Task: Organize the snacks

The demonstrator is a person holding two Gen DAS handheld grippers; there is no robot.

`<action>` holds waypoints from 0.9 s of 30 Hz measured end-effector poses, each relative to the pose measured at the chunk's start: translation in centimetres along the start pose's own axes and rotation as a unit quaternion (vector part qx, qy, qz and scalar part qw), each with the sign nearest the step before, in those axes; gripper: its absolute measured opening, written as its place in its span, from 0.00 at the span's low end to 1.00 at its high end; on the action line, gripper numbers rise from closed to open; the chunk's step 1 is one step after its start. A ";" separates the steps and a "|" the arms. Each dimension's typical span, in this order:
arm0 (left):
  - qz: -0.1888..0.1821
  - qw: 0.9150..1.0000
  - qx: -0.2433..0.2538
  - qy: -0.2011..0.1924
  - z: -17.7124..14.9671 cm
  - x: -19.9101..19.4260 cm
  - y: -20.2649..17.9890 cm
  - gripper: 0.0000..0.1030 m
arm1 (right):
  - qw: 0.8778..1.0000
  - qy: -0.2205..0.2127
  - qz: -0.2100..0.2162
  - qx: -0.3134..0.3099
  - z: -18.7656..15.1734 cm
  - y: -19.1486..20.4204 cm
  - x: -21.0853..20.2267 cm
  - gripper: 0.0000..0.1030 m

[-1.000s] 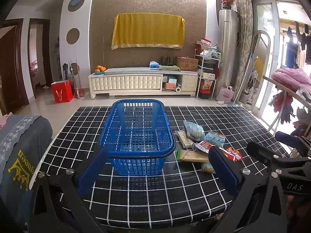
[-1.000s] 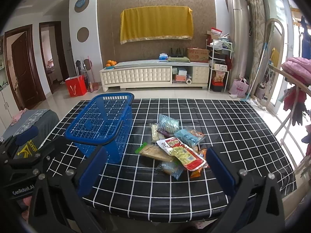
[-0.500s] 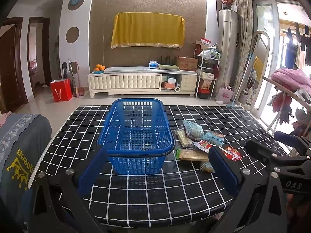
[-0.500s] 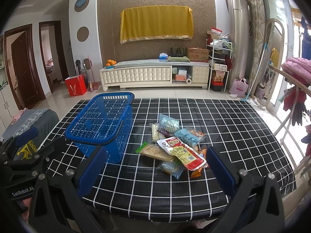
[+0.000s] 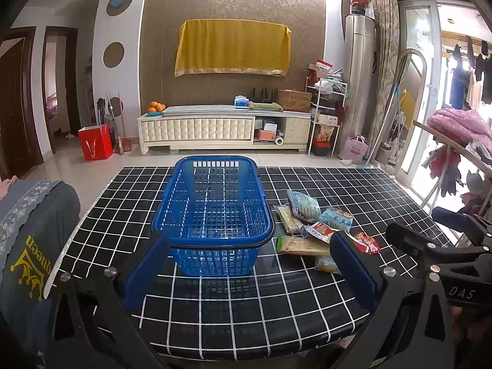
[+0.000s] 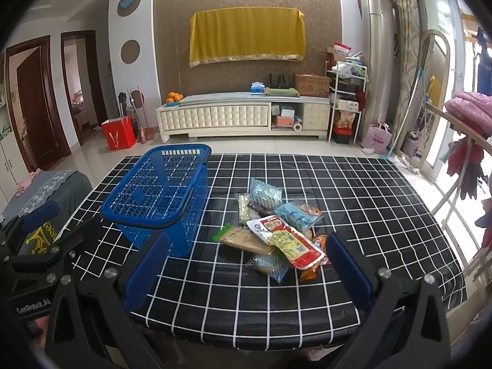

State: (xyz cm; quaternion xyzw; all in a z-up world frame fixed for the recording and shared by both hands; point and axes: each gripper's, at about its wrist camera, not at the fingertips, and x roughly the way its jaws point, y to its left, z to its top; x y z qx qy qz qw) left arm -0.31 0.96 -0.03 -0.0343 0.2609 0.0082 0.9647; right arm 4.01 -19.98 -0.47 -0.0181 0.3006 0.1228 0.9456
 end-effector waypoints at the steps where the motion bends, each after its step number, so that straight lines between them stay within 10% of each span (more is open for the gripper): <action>1: 0.001 1.000 0.000 0.001 0.1 0.2 -0.1 1.00 | 1.000 -0.001 0.001 0.001 0.1 -0.2 0.0 1.00; 15: -0.020 1.000 0.011 -0.005 5.3 4.3 -2.5 1.00 | 0.998 -0.035 -0.044 0.013 4.3 -4.7 0.7 1.00; 27: -0.017 0.997 0.009 0.081 3.7 11.8 -6.6 1.00 | 0.989 0.121 0.082 -0.004 3.3 -10.2 11.0 1.00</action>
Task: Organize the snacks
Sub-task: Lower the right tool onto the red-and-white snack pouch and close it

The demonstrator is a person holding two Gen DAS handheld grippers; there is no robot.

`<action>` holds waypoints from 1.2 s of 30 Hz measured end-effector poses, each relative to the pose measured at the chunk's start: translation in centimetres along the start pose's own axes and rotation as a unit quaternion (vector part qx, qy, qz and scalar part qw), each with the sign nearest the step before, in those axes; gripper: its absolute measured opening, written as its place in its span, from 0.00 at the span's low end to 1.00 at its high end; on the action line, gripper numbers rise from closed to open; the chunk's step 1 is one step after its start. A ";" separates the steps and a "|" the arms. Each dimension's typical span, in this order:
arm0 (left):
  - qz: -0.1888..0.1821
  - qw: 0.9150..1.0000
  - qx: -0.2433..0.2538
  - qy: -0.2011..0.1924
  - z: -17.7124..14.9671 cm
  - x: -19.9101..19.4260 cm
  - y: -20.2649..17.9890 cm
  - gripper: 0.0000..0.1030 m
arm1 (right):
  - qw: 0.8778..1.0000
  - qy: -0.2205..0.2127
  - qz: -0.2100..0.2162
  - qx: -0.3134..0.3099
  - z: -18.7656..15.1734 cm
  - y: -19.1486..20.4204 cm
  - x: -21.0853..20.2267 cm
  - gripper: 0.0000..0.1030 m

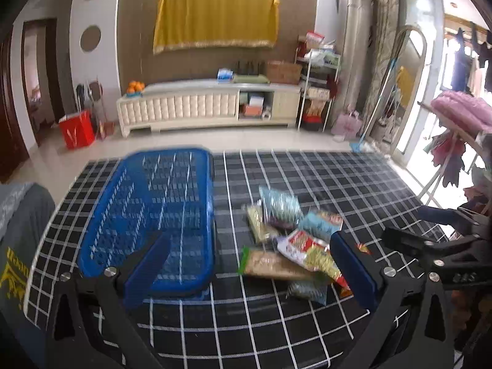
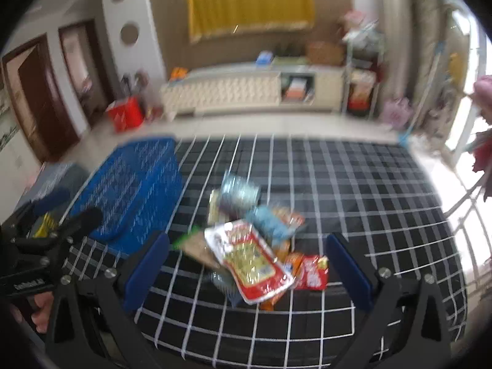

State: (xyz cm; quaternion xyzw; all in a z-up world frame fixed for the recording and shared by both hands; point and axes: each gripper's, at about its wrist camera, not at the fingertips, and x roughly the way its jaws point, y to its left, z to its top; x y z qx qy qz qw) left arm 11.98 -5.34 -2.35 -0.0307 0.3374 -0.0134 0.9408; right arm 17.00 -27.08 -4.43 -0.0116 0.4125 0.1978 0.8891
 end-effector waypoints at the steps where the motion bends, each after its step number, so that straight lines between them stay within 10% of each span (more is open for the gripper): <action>1: 0.005 1.000 -0.005 0.013 -0.7 0.8 -0.1 1.00 | 1.000 0.018 0.011 0.000 -0.2 -0.5 1.3 1.00; 12: 0.070 0.995 0.015 0.066 -5.0 5.0 -2.2 1.00 | 0.981 0.159 0.093 -0.054 -1.7 -1.8 11.5 1.00; 23: 0.047 0.994 0.017 0.095 -5.4 6.0 -3.0 1.00 | 0.959 0.221 0.122 -0.132 -1.2 -0.7 16.6 0.99; 32: 0.044 0.995 0.015 0.090 -5.2 5.2 -3.1 1.00 | 0.960 0.206 0.144 -0.121 -1.8 -0.9 15.7 0.42; 36: 0.038 0.995 0.019 0.088 -5.2 4.9 -3.4 1.00 | 0.963 0.196 0.141 -0.122 -2.5 -0.9 14.8 0.37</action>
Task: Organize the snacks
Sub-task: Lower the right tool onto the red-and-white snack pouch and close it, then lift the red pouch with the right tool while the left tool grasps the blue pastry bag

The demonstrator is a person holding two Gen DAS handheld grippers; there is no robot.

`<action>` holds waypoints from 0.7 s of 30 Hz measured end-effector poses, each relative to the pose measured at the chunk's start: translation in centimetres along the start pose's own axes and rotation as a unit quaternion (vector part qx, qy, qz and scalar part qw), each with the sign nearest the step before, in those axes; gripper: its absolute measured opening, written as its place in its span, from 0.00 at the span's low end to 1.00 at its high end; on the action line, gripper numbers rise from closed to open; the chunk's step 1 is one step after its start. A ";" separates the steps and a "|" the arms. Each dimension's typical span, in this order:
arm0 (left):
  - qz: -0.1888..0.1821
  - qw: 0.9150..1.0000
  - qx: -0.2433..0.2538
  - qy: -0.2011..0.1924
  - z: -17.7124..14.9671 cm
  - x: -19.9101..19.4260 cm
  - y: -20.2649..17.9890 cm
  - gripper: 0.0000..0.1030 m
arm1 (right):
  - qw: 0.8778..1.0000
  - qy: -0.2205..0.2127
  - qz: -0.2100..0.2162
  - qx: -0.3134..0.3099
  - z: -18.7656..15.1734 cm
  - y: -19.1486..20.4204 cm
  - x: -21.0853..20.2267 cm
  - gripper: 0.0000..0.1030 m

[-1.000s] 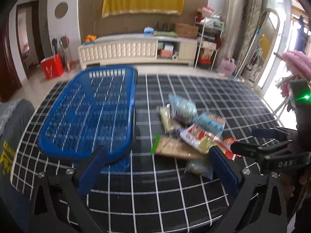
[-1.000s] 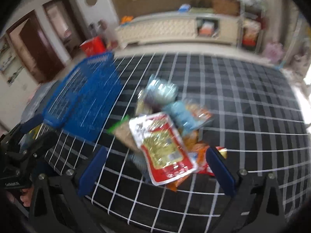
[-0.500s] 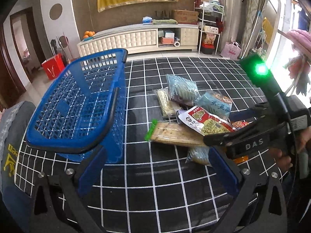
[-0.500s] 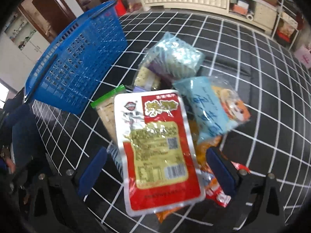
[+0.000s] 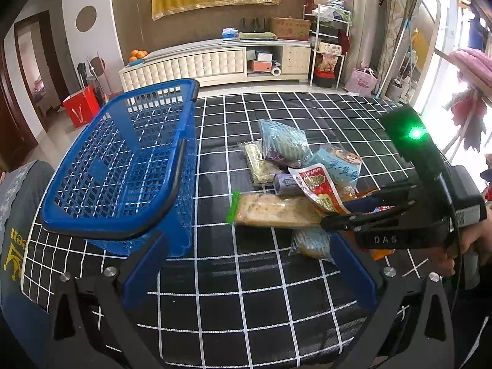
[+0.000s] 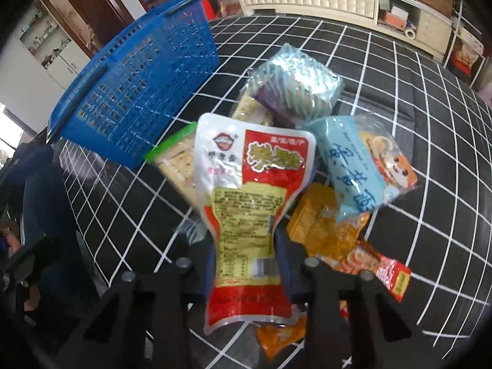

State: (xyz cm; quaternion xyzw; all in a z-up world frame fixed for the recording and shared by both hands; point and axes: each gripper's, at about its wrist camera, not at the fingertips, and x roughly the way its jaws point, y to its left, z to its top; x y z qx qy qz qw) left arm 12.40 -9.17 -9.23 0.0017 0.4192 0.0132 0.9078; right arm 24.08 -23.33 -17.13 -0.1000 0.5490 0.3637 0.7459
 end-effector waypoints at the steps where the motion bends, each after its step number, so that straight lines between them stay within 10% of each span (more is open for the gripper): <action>1: 0.000 1.000 0.003 -0.002 0.0 -0.2 -0.1 1.00 | 1.000 -0.003 -0.001 0.001 -0.3 0.1 -0.2 0.36; 11: -0.007 0.999 0.031 -0.025 4.5 -1.0 -1.0 1.00 | 0.993 -0.090 -0.041 0.059 0.2 -1.9 -7.3 0.37; 21: -0.025 0.995 0.088 0.032 12.3 4.2 -4.9 1.00 | 0.974 -0.135 -0.078 0.161 2.1 -7.3 -10.0 0.37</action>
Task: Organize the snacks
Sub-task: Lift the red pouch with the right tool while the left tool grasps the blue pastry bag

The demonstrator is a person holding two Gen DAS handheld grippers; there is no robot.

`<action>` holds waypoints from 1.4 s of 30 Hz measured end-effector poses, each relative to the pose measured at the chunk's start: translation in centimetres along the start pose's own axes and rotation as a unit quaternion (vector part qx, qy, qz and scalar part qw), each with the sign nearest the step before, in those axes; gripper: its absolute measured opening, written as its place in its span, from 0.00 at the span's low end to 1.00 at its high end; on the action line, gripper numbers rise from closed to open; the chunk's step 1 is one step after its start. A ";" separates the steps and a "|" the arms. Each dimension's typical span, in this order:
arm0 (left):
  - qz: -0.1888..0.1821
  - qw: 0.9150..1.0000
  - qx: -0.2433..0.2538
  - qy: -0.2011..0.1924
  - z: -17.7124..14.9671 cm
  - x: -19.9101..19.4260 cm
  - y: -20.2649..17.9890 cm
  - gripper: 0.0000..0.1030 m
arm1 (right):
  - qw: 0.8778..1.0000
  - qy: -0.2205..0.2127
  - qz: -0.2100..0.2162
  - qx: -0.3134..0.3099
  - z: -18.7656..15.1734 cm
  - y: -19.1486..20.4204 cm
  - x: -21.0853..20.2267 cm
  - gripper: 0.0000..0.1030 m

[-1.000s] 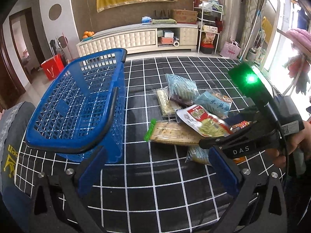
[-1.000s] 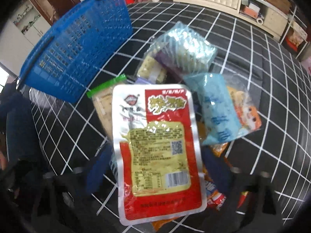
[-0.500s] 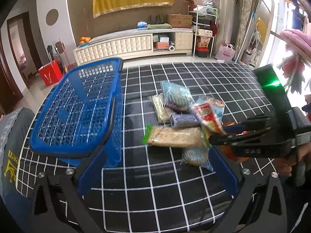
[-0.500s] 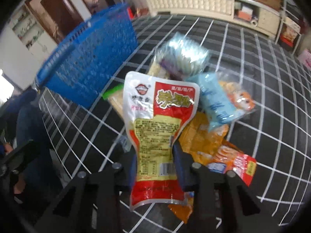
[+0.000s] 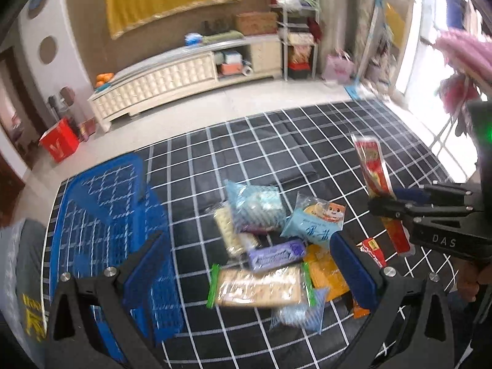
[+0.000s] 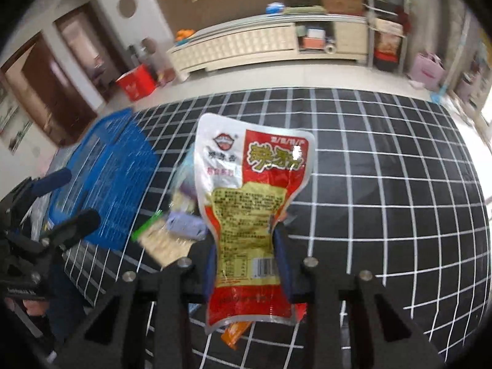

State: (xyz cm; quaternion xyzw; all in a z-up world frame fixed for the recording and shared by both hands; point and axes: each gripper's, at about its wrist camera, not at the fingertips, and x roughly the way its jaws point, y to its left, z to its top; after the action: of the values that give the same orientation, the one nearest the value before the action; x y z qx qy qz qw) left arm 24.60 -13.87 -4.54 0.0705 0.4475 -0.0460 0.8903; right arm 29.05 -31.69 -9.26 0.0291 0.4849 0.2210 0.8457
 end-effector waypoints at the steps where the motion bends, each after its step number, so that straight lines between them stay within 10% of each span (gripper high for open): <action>1: -0.004 1.000 0.004 0.012 0.6 0.8 -0.3 1.00 | 1.000 -0.004 -0.005 0.009 0.5 -0.3 0.3 0.37; 13: 0.020 0.988 0.002 0.151 5.2 12.1 -0.7 1.00 | 0.997 0.035 -0.018 0.064 2.8 -2.8 6.0 0.37; 20: 0.067 0.982 0.033 0.172 5.0 16.6 -1.4 1.00 | 0.995 0.052 0.000 0.080 2.2 -4.1 8.0 0.37; 27: 0.028 0.985 0.012 0.173 4.8 17.5 -1.5 0.71 | 0.995 0.054 0.003 0.082 2.0 -4.7 7.9 0.37; 42: 0.002 0.989 0.022 0.145 4.8 15.4 -1.9 0.51 | 0.996 0.040 0.001 0.074 2.1 -4.2 7.2 0.37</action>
State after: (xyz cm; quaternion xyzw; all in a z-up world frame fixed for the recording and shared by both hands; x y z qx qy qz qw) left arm 37.27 -16.79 -14.30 0.0966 0.5708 -0.0432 0.8142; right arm 35.31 -32.22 -15.04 0.0830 0.5332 0.1862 0.8211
